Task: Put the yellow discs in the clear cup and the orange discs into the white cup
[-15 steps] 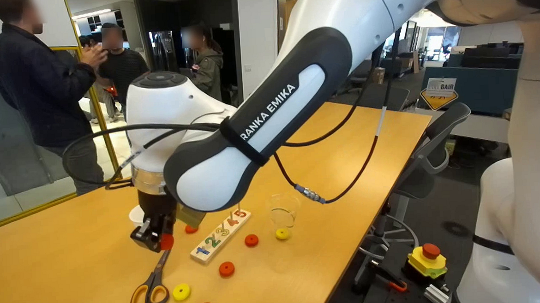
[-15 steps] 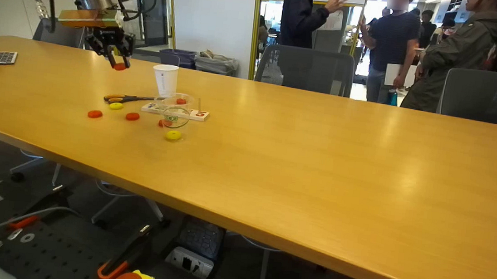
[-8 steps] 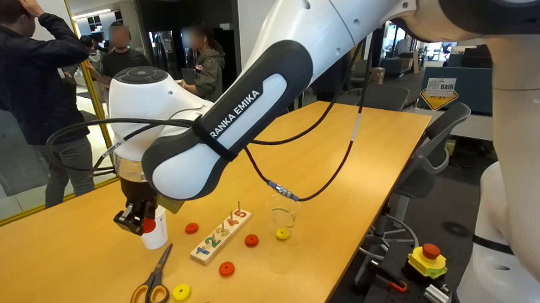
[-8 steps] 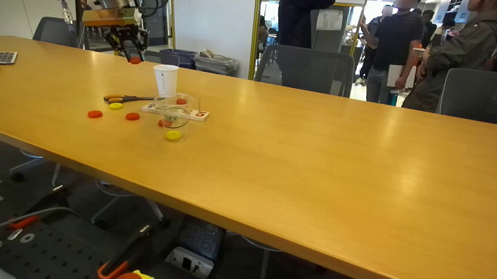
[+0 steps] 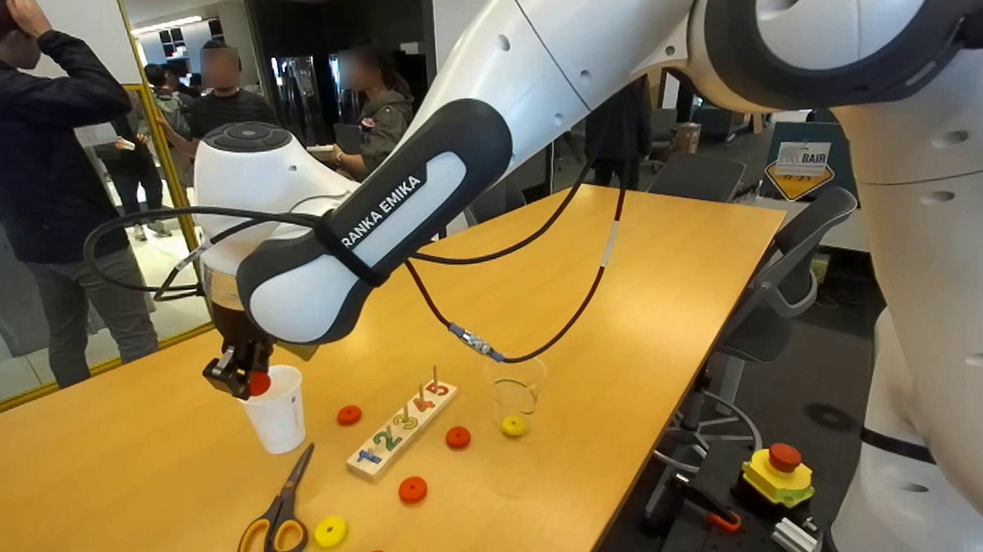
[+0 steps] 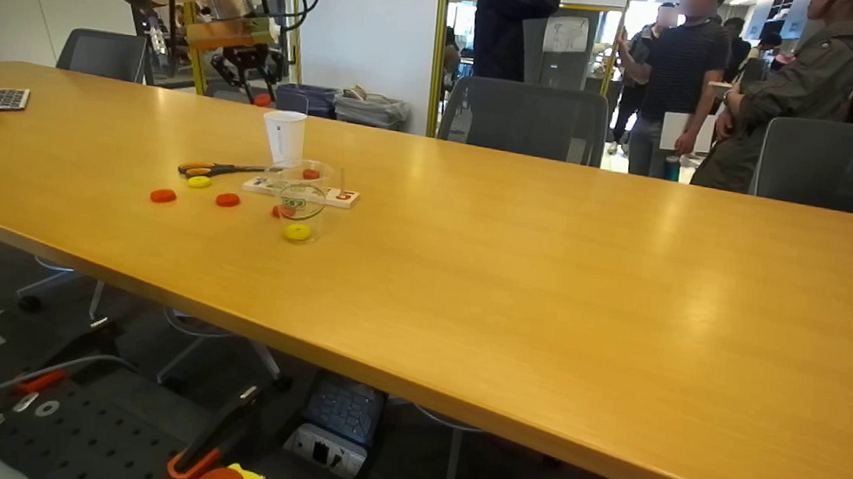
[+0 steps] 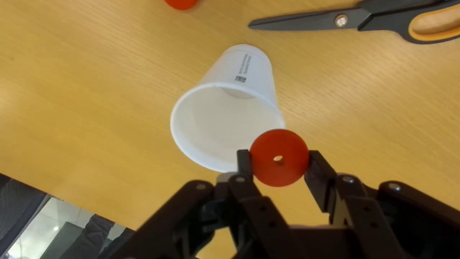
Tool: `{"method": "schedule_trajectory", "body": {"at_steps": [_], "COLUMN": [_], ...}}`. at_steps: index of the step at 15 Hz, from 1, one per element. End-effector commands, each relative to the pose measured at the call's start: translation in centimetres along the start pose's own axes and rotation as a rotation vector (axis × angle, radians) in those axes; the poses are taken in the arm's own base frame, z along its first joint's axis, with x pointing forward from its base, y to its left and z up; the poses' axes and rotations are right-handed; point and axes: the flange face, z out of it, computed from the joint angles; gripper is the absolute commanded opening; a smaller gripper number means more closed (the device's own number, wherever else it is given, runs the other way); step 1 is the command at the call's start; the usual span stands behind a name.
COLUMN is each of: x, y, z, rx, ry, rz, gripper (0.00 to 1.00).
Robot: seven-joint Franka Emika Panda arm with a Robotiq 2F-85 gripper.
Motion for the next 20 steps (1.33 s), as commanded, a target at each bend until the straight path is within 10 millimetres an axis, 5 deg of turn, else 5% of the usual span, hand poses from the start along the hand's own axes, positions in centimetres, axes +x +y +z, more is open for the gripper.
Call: {"method": "schedule_trajectory", "body": {"at_steps": [1,6,7,8,12,20], "x": [1.6,1.5,1.5,1.5,1.8,0.3], "y": [2.7,5.3,5.6,5.8,6.4,9.9], "z": [1.2,3.2,3.4,3.5,3.0,0.6], "rx": [-0.006,-0.003,0.001,0.006,0.033,0.130], "ry": [0.008,-0.017,-0.024,-0.027,-0.045,-0.167], "rz": [-0.020,-0.009,0.000,0.006,0.026,-0.155], "gripper": [0.24,0.24,0.67,0.68,0.97,1.00]}}
